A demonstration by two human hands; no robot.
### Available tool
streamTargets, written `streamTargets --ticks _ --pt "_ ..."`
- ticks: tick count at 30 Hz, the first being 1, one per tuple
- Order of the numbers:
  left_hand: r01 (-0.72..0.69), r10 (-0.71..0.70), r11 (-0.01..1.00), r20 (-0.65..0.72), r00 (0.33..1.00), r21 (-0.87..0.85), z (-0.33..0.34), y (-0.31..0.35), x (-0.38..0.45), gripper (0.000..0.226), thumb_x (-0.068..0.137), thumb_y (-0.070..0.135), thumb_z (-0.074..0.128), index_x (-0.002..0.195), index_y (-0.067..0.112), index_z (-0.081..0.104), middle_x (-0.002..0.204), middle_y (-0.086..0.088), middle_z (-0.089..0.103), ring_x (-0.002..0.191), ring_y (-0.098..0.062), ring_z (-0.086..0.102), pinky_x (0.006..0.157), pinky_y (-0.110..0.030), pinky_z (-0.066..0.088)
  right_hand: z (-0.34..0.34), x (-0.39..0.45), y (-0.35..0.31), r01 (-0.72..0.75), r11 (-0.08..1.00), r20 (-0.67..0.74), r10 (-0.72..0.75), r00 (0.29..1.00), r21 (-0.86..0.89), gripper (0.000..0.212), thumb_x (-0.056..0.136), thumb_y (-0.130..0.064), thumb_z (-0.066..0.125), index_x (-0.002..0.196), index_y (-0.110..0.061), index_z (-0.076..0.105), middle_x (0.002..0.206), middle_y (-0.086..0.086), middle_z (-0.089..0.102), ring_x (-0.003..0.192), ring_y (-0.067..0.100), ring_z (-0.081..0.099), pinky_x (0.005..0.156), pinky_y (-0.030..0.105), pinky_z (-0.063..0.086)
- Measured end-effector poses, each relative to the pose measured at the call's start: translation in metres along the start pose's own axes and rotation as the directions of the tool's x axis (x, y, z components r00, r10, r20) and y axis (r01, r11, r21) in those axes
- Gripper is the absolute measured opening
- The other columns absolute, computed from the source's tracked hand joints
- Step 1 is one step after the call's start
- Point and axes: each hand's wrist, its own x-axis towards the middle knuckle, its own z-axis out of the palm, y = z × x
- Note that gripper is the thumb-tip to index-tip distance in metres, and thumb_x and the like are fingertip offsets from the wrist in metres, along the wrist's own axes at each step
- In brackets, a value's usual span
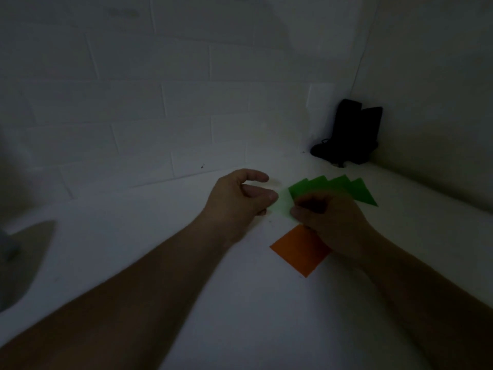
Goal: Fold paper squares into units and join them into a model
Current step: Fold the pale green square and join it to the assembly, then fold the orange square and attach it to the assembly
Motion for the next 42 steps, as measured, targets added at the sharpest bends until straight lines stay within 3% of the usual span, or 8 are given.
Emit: streamTargets --ticks 5,9,11,17,23,30,37,42 --pt "-0.005 0.003 0.999 -0.037 0.999 -0.051 0.005 -0.002 -0.001 0.017 0.084 0.004 0.082 0.096 0.011 0.072 0.067 0.006 0.074 0.062 -0.007 0.069 0.064 -0.022 0.059 -0.007 0.003 -0.002 -0.157 0.960 0.071 0.145 0.987 0.230 0.022 0.085 0.000 0.077 0.091 -0.021 0.074 0.084 0.001 0.076 0.069 0.010 0.068 0.065 0.019 0.056" --pt "0.042 -0.032 0.995 0.108 0.994 -0.093 0.015 -0.005 -0.007 0.029 0.080 -0.012 0.077 0.096 0.013 0.074 0.094 -0.009 0.077 0.079 -0.014 0.073 0.076 -0.029 0.063 -0.023 0.002 0.012 -0.134 0.982 0.046 0.129 0.991 0.136 0.015 0.086 -0.006 0.078 0.091 -0.020 0.074 0.076 -0.001 0.073 0.067 0.012 0.065 0.065 0.023 0.055" --pt "-0.032 0.028 0.999 0.183 0.983 0.020 0.021 -0.009 -0.009 0.037 0.077 -0.014 0.078 0.094 0.019 0.076 0.098 -0.005 0.078 0.090 -0.020 0.074 0.084 -0.035 0.062 -0.037 -0.002 0.021 -0.091 0.996 -0.003 0.091 0.996 -0.008 0.014 0.087 -0.011 0.078 0.089 -0.024 0.073 0.075 -0.008 0.072 0.064 0.007 0.065 0.060 0.018 0.053" --pt "-0.365 0.209 0.749 0.325 0.922 0.553 0.030 -0.010 -0.020 0.014 0.090 0.028 0.076 0.101 0.036 0.076 0.092 0.027 0.066 0.086 0.011 0.062 0.069 0.002 0.040 -0.098 -0.009 0.057 -0.100 0.983 -0.120 0.082 0.989 -0.152 0.015 0.088 -0.012 0.077 0.093 -0.026 0.074 0.086 0.001 0.075 0.067 0.009 0.067 0.065 0.019 0.054" --pt "-0.335 0.067 0.660 0.392 0.918 0.672 0.028 -0.010 -0.016 0.038 0.087 0.059 0.069 0.121 0.042 0.068 0.109 0.020 0.058 0.097 0.005 0.057 0.079 -0.005 0.035 -0.147 -0.012 0.099 -0.196 0.906 -0.169 0.141 0.976 -0.376 0.012 0.089 -0.026 0.076 0.101 -0.027 0.076 0.096 -0.008 0.071 0.086 0.008 0.065 0.089 0.027 0.047" --pt "-0.431 -0.062 0.428 0.502 0.863 0.794 0.027 -0.017 -0.006 0.117 0.045 0.108 0.038 0.144 0.046 0.050 0.124 0.010 0.041 0.119 -0.014 0.041 0.099 -0.028 0.033 -0.132 -0.004 0.111 -0.217 0.912 -0.270 0.125 0.955 -0.348 0.020 0.088 -0.030 0.076 0.107 -0.023 0.077 0.107 -0.003 0.071 0.102 0.015 0.065 0.099 0.032 0.049" --pt "-0.411 -0.075 0.425 0.484 0.872 0.807 0.028 -0.019 -0.007 0.119 0.042 0.110 0.035 0.145 0.051 0.045 0.123 0.009 0.041 0.124 -0.020 0.041 0.104 -0.034 0.035 -0.126 0.000 0.111 -0.230 0.943 -0.408 0.117 0.905 -0.239 0.019 0.088 -0.024 0.076 0.107 -0.021 0.077 0.104 -0.002 0.069 0.101 0.013 0.063 0.095 0.024 0.044" --pt "-0.397 -0.073 0.382 0.455 0.887 0.835 0.031 -0.018 -0.007 0.135 0.040 0.113 0.022 0.152 0.041 0.041 0.135 0.001 0.043 0.133 -0.025 0.039 0.114 -0.039 0.033 -0.123 -0.003 0.108 -0.232 0.967 -0.619 0.119 0.777 -0.105 0.019 0.094 -0.013 0.063 0.106 -0.021 0.075 0.107 0.001 0.071 0.103 0.016 0.064 0.089 0.022 0.043"
